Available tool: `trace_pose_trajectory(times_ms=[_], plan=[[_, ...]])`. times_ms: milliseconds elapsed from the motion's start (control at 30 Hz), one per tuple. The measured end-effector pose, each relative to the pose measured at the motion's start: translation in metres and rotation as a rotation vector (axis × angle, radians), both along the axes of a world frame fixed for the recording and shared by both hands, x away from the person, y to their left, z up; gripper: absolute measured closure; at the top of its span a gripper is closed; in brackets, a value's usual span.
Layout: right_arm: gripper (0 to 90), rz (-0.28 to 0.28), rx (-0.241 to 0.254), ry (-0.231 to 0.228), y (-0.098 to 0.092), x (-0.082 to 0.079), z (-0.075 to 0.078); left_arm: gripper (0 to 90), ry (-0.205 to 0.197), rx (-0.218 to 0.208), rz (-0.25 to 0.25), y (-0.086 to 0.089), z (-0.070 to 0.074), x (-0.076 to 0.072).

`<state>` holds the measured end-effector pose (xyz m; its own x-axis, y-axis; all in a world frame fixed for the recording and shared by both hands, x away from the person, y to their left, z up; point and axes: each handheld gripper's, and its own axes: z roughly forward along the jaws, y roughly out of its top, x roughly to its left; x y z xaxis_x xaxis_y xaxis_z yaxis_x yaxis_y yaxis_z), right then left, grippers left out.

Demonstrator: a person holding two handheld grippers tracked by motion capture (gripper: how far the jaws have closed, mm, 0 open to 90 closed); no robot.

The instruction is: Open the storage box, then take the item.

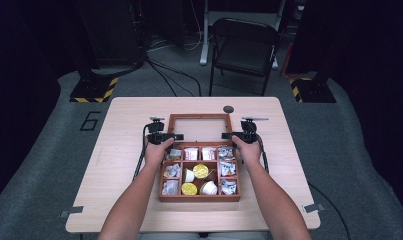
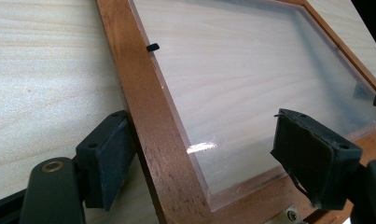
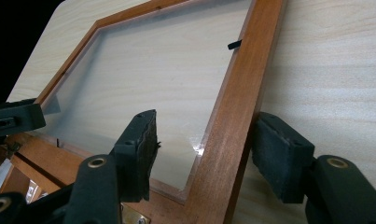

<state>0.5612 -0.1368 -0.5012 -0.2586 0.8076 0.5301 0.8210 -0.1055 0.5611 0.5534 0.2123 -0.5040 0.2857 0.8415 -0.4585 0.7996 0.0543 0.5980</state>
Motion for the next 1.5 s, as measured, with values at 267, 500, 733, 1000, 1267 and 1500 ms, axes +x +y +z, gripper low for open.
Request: trace_pose_trajectory(times_ms=[267,500,733,1000,1267,1500], plan=[[42.4,-0.004,-0.019,-0.019,-0.002,-0.002,0.002,25.8,0.006,-0.018,0.008,0.005,0.002,-0.002],[42.3,-0.003,-0.085,-0.077,-0.005,-0.012,0.021,28.2,-0.027,0.036,0.004,0.01,0.011,-0.008],[41.9,0.077,-0.145,-0.18,0.002,-0.03,0.041,29.6,-0.059,0.029,-0.01,0.019,0.028,-0.02],[41.0,0.177,-0.18,-0.216,0.011,-0.052,0.05,29.5,-0.09,0.025,-0.053,0.02,0.046,-0.033],[40.9,0.251,-0.208,-0.241,0.021,-0.073,0.062,29.5,-0.139,0.061,-0.087,0.015,0.064,-0.048],[40.8,0.291,-0.212,-0.258,0.026,-0.088,0.061,31.0,-0.158,0.012,-0.084,0.021,0.069,-0.061]])
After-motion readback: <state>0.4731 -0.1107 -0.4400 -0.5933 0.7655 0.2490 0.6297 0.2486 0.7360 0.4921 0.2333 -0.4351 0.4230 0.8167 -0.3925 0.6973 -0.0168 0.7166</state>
